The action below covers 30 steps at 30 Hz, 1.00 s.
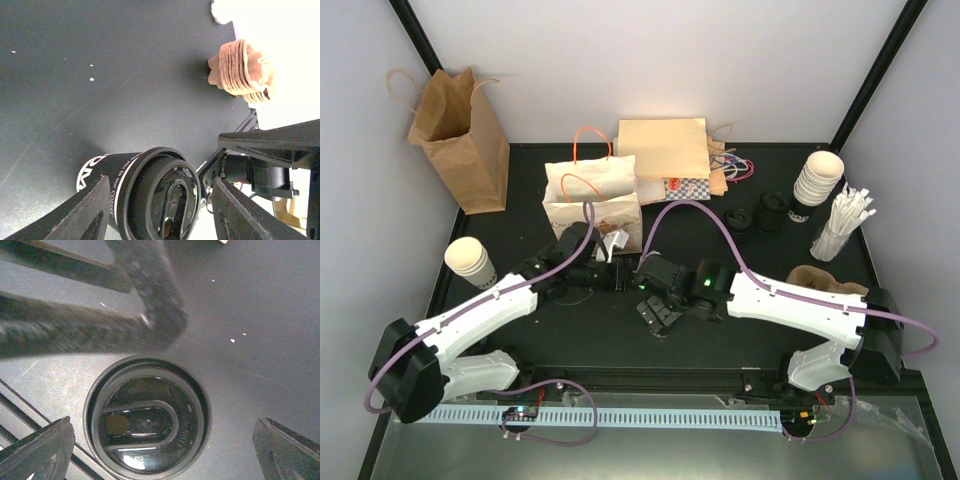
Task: Pack the takeout coffee
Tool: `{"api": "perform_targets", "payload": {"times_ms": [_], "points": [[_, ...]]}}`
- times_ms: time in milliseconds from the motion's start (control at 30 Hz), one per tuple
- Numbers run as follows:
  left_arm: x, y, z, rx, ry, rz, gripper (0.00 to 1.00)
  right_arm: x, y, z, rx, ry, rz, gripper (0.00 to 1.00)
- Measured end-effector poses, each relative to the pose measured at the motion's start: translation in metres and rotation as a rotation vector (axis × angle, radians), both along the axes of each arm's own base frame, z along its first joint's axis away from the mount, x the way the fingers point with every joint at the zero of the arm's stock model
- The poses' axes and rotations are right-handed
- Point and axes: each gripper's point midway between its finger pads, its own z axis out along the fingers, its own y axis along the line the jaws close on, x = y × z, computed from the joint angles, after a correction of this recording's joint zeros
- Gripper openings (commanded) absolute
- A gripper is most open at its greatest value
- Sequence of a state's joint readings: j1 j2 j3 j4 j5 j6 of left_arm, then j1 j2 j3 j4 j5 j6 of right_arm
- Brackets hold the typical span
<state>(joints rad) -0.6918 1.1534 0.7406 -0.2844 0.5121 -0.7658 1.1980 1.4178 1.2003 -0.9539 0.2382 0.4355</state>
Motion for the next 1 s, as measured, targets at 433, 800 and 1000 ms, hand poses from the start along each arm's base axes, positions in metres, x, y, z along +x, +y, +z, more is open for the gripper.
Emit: {"api": "perform_targets", "payload": {"times_ms": [433, 800, 1000], "points": [[0.022, 0.063, 0.017, 0.072, -0.084, 0.166, 0.58, -0.001, -0.013, -0.001, 0.012, 0.055, -0.111, 0.97], [0.023, 0.084, 0.013, 0.115, -0.088, 0.191, 0.60, -0.009, -0.006, -0.030, -0.046, 0.164, -0.107, 1.00], [0.023, 0.087, 0.014, 0.117, -0.098, 0.196, 0.60, -0.012, -0.007, -0.032, -0.058, 0.175, -0.078, 0.92]]}}
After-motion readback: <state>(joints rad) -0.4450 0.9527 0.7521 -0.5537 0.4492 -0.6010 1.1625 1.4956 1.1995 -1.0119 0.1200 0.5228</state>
